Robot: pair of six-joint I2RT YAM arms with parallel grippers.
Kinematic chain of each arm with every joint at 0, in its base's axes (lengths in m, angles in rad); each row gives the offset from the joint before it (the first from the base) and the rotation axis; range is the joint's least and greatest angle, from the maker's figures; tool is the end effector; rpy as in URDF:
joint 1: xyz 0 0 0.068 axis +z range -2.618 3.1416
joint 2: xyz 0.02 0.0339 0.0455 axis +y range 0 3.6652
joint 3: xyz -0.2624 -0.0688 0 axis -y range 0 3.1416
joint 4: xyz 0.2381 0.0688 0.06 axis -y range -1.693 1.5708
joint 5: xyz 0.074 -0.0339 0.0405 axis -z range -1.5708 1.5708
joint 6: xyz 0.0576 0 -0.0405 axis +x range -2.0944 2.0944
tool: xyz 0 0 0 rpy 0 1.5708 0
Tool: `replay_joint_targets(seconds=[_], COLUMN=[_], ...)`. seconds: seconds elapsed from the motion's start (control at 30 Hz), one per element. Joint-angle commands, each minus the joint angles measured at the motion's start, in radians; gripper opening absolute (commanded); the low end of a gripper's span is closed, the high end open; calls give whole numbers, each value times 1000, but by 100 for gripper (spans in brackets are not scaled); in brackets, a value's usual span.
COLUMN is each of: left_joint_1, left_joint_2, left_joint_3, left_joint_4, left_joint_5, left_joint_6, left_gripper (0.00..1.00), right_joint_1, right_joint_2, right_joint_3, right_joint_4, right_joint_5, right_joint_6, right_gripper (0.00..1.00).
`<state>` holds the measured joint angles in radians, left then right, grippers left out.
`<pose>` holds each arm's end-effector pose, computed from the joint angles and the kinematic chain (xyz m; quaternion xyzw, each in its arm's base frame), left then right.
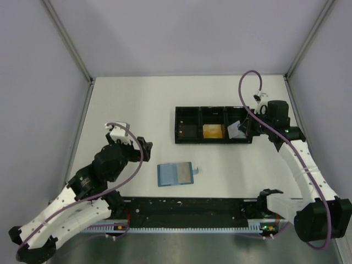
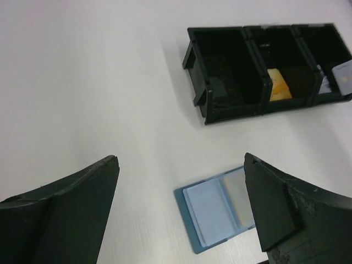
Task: Take the credit cards out of the card holder
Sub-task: Place the credit card in the storage box.
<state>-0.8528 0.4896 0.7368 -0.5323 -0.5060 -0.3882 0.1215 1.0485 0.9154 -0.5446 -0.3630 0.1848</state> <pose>0.1026 -0.0750 0.3184 0.0324 0.7886 -0.1745 0.5887 0.2285 0.0485 0.2886 -0.0498 0.8892 0.2257 0.3950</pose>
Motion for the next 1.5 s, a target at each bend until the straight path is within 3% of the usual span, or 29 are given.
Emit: replay_joint_targets(seconds=[0.0,0.1,0.2,0.6,0.77,0.97,1.03,1.3,1.47], left_joint_1=[137,314,394,446,452,451,451,423,345], left_joint_2=[108,176,162,107,112,116,118,121,135], left_joint_3=[-10,-17,-16,-47,-62,-89,-106,-197,-241], left_joint_4=[-28,-9,11,26,46,97,109,187,245], left_joint_5=[243,473,501,489,564,688,725,827,813], left_joint_6=[41,41,52,54,49,26,0,-139,-221], left_gripper=[99,99,99,99,98,98,98,97,94], right_joint_1=[-49,-57,-62,-63,-65,-65,-63,-2,142], right_joint_2=[44,96,152,380,421,358,306,70,10], right_joint_3=[82,106,120,177,166,148,137,47,-1], right_joint_4=[-5,-6,9,104,120,115,112,101,112], right_joint_5=[180,243,230,61,100,211,226,211,119], right_joint_6=[5,-13,-24,-5,-1,18,27,54,88], right_gripper=[0,0,0,0,0,41,48,53,53])
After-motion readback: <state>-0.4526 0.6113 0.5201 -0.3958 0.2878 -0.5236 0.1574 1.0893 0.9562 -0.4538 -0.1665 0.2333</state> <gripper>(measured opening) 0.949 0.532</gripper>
